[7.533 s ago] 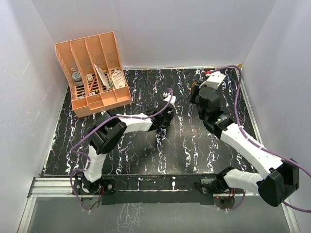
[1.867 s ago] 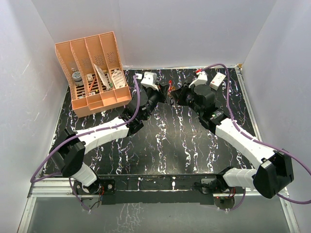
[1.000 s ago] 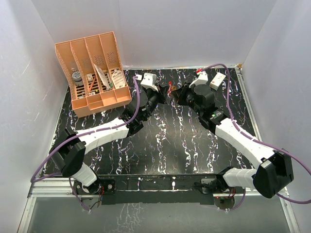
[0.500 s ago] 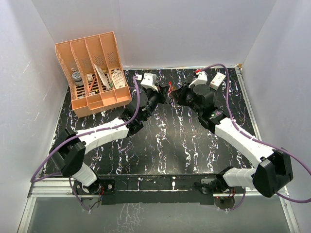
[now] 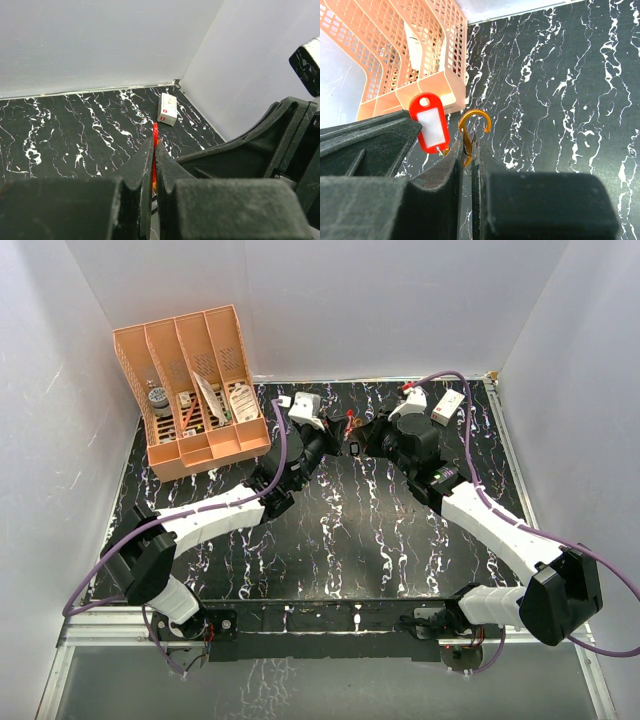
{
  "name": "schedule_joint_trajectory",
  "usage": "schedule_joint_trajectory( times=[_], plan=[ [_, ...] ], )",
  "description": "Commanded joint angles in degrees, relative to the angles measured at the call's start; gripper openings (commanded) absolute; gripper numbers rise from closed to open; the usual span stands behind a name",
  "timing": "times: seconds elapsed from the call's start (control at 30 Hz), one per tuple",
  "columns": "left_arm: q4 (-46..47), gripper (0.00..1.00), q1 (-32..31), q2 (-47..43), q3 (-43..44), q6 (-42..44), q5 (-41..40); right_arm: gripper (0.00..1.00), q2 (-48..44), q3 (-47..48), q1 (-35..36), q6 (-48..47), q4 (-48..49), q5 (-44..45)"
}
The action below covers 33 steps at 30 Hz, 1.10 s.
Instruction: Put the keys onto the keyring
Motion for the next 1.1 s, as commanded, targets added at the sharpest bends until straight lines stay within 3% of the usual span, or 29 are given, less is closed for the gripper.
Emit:
schedule_joint_trajectory(
  times=[0.0, 0.47, 0.6, 0.73, 0.9, 1.07],
  plan=[
    [2.63, 0.0, -0.16, -3.56, -1.05, -0.58, -0.01, 0.0, -0.69, 2.42, 0.0, 0.89, 2.25, 2.06],
    [2.89, 0.01, -0.12, -5.14, -2.4, -1.82, 0.45, 0.0, -3.11, -0.84, 0.02, 1.95, 6.31, 5.41],
    [-0.86, 0.52, -0.23, -6.71, -2.35, -2.09, -1.49, 0.0, -5.16, -2.51, -0.04, 0.87, 10.43, 7.41],
    [-2.73, 0.65, -0.33, -10.05, -4.93, -1.69, -5.42, 0.0, -5.19, -1.06, -0.02, -1.14, 11.85, 8.44],
    [-3.32, 0.66, -0.26, -14.8, -7.68, -0.91, -6.46, 0.0, -4.78, 0.36, 0.0, -1.63, 12.35, 7.41],
    [-0.99, 0.58, -0.27, -16.16, -9.49, 1.48, -2.56, 0.0, -5.02, 0.92, 0.02, -3.54, 12.33, 5.29]
  ],
)
